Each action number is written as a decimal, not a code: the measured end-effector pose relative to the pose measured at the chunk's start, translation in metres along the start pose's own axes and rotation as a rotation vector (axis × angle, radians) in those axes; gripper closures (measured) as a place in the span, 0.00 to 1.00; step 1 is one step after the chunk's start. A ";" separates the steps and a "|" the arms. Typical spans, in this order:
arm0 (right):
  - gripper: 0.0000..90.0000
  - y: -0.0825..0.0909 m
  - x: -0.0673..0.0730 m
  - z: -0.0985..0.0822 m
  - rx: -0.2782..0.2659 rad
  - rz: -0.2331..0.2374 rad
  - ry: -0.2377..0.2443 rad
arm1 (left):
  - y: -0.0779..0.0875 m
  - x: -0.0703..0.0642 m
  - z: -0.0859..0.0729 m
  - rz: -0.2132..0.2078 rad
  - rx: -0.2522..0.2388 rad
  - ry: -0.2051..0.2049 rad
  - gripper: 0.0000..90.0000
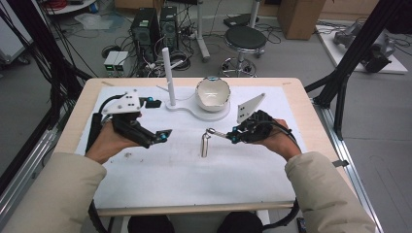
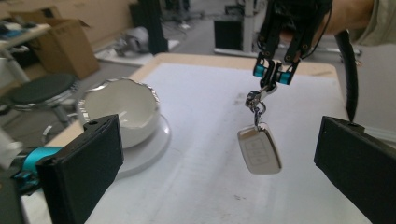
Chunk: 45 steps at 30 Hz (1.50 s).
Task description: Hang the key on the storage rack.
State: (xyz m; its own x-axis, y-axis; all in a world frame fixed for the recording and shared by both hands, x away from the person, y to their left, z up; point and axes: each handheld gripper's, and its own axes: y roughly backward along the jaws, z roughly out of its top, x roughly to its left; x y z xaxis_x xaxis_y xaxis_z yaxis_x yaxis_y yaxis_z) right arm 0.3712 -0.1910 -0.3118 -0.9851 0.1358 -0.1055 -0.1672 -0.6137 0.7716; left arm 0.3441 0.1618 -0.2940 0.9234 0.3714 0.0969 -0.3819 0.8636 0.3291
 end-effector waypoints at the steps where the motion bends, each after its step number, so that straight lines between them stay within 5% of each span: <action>1: 0.97 -0.001 0.001 0.003 -0.002 0.009 0.003 | -0.006 -0.001 0.001 -0.015 0.014 0.001 0.02; 7: 0.97 -0.012 0.007 0.016 0.012 0.032 0.054 | -0.045 -0.010 0.010 -0.104 0.126 -0.039 0.03; 21: 0.97 -0.017 0.012 0.021 0.021 0.049 0.072 | -0.099 -0.029 0.012 -0.219 0.254 -0.078 0.11; 31: 0.97 -0.016 0.015 0.021 0.027 0.051 0.082 | -0.107 -0.033 0.010 -0.252 0.313 -0.079 0.31; 33: 0.97 -0.018 0.016 0.022 0.031 0.059 0.092 | -0.107 -0.033 0.009 -0.262 0.331 -0.087 0.41; 45: 0.97 -0.021 0.018 0.022 0.043 0.070 0.103 | -0.109 -0.035 0.007 -0.253 0.388 -0.120 0.61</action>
State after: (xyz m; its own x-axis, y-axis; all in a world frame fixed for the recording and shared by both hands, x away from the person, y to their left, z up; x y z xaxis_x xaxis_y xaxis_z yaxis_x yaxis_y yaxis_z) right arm 0.3578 -0.1582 -0.3161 -0.9935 0.0118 -0.1129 -0.0984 -0.5846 0.8053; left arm 0.3542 0.0520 -0.3269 0.9922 0.1041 0.0692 -0.1233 0.7225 0.6803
